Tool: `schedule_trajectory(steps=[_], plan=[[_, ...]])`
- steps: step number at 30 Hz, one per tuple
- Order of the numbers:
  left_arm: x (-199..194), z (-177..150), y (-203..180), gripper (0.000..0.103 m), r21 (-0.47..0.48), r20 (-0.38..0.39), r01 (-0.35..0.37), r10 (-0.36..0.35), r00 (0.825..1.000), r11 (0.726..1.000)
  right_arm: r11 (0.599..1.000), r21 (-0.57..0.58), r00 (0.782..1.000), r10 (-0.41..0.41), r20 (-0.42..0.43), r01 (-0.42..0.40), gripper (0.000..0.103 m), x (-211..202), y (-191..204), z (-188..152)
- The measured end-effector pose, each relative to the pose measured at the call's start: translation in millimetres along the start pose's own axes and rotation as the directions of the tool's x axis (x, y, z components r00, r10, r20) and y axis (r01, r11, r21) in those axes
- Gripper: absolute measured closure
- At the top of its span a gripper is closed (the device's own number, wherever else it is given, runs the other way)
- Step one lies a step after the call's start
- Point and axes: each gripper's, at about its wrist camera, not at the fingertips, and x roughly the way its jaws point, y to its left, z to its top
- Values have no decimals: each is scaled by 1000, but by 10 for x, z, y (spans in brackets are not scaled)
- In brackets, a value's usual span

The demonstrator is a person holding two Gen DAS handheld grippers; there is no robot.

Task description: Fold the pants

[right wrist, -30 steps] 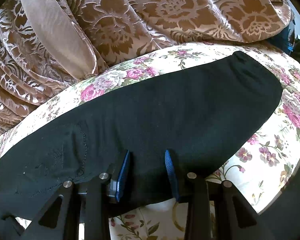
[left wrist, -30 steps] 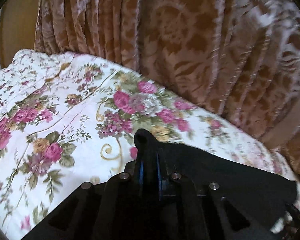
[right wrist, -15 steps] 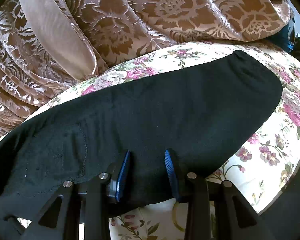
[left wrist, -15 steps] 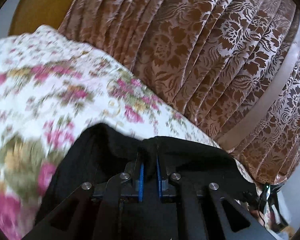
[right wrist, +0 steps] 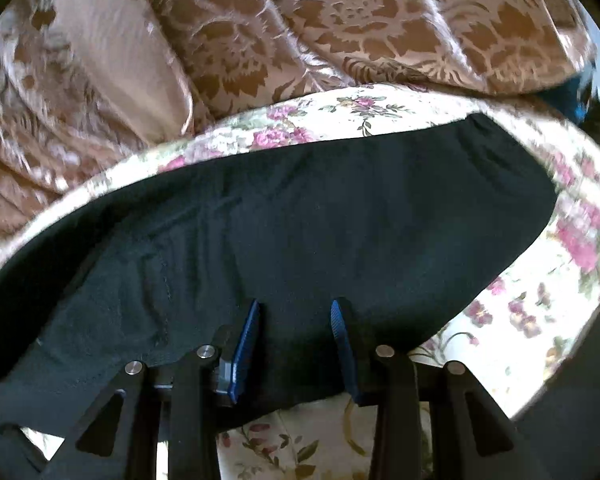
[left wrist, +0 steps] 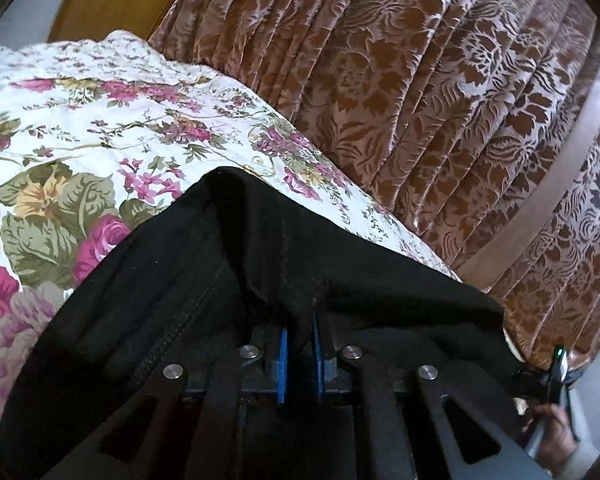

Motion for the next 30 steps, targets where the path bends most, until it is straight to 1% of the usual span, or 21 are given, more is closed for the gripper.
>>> schedule_trajectory(steps=[1, 2, 3, 5, 6, 7, 8, 9, 11, 12, 13, 15, 16, 17, 21, 23, 24, 25, 26, 28, 30], plan=[[-2, -9, 6, 93, 1, 5, 4, -4, 1000, 1000, 999, -22, 999, -30, -20, 29, 65, -53, 74, 36], [-2, -7, 22, 93, -4, 7, 9, -9, 1000, 1000, 1000, -26, 1000, -17, -19, 16, 65, -109, 113, 51], [-2, -7, 33, 93, -7, 9, 13, -13, 1000, 1000, 999, -25, 1000, 24, -12, -24, 65, -182, 152, 70], [-3, -13, 49, 93, -12, 14, 22, -22, 1000, 1000, 991, -16, 991, 131, 9, -131, 64, -388, 299, 128], [-2, -13, 51, 93, -13, 14, 25, -25, 1000, 1000, 986, -12, 986, 164, 10, -164, 61, -458, 366, 157], [-3, -13, 53, 93, -13, 15, 27, -27, 1000, 1000, 975, -11, 975, 220, 6, -220, 56, -538, 496, 202], [-4, -10, 55, 93, -14, 17, 30, -30, 999, 999, 964, -19, 964, 265, -2, -265, 54, -582, 610, 237], [-4, -11, 58, 93, -13, 17, 32, -32, 999, 999, 956, -23, 956, 292, -9, -293, 52, -606, 690, 259], [-7, -14, 57, 93, -11, 19, 35, -35, 999, 999, 927, -17, 926, 373, -47, -374, 50, -635, 921, 335], [-8, -21, 61, 93, -11, 20, 37, -37, 999, 999, 919, -4, 918, 392, -60, -393, 48, -627, 989, 351], [-9, -24, 63, 93, -11, 21, 38, -38, 999, 999, 905, 36, 900, 425, -94, -424, 48, -581, 1085, 388], [-7, -23, 68, 93, -11, 22, 42, -42, 999, 999, 890, 92, 879, 455, -143, -446, 48, -498, 1205, 413], [-9, -29, 69, 93, -10, 22, 43, -43, 999, 999, 880, 143, 863, 473, -179, -453, 48, -410, 1268, 432], [-9, -29, 69, 93, -10, 22, 45, -44, 999, 999, 874, 173, 855, 482, -194, -453, 48, -347, 1294, 435], [-5, -35, 69, 93, -7, 23, 50, -50, 998, 999, 848, 299, 834, 508, -217, -438, 48, -106, 1331, 427], [-3, -33, 75, 93, -9, 22, 57, -56, 998, 998, 843, 331, 835, 505, -218, -423, 48, -8, 1326, 387], [-1, -30, 80, 93, -10, 21, 60, -60, 998, 998, 848, 328, 840, 496, -221, -416, 54, 16, 1318, 379], [1, -29, 89, 93, -12, 20, 66, -66, 998, 998, 853, 317, 844, 490, -217, -414, 69, 34, 1311, 354], [-1, -27, 92, 93, -14, 20, 69, -69, 997, 998, 855, 300, 843, 493, -216, -423, 76, 52, 1301, 320], [-6, -17, 106, 93, -20, 17, 79, -79, 997, 997, 850, 284, 831, 510, -223, -445, 85, 51, 1253, 267], [-22, 4, 132, 93, -39, 11, 94, -94, 996, 995, 836, 282, 820, 533, -208, -471, 89, -8, 1201, 248]])
